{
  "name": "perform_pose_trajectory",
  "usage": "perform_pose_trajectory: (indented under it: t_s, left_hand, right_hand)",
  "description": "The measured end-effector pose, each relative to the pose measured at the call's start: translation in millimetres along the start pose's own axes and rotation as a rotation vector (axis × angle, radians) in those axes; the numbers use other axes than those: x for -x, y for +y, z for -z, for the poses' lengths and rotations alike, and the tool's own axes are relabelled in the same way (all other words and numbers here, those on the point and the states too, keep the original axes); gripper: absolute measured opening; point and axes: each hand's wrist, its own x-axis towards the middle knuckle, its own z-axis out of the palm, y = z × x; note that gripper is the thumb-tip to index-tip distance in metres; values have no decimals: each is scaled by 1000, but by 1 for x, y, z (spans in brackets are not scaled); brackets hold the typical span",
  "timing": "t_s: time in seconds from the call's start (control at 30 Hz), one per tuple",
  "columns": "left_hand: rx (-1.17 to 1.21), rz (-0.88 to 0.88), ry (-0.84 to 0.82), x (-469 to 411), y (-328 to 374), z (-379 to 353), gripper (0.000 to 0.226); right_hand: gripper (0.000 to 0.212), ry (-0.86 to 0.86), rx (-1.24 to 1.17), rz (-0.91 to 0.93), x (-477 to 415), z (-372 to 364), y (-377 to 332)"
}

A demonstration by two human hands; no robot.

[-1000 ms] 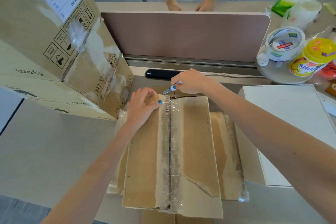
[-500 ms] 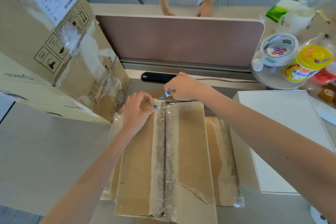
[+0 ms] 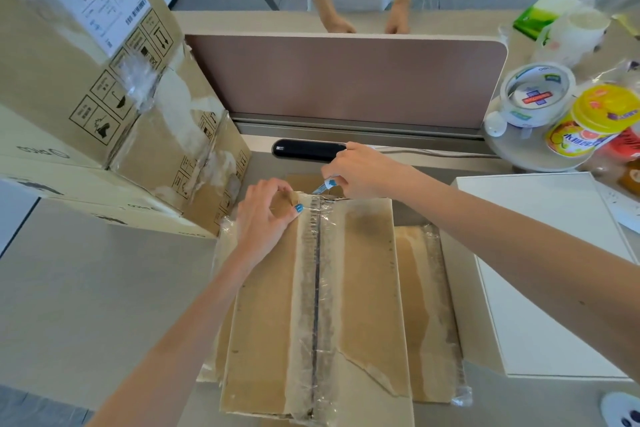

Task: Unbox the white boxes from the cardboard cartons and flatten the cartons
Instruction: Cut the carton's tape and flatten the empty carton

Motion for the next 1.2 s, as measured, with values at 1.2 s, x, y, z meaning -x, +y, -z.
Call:
perform_pose_trajectory:
  t_s: [1.2]
  left_hand:
    - [268, 173, -192, -28, 17, 17, 15]
  right_hand:
    - [30, 157, -443, -593, 55, 2, -73]
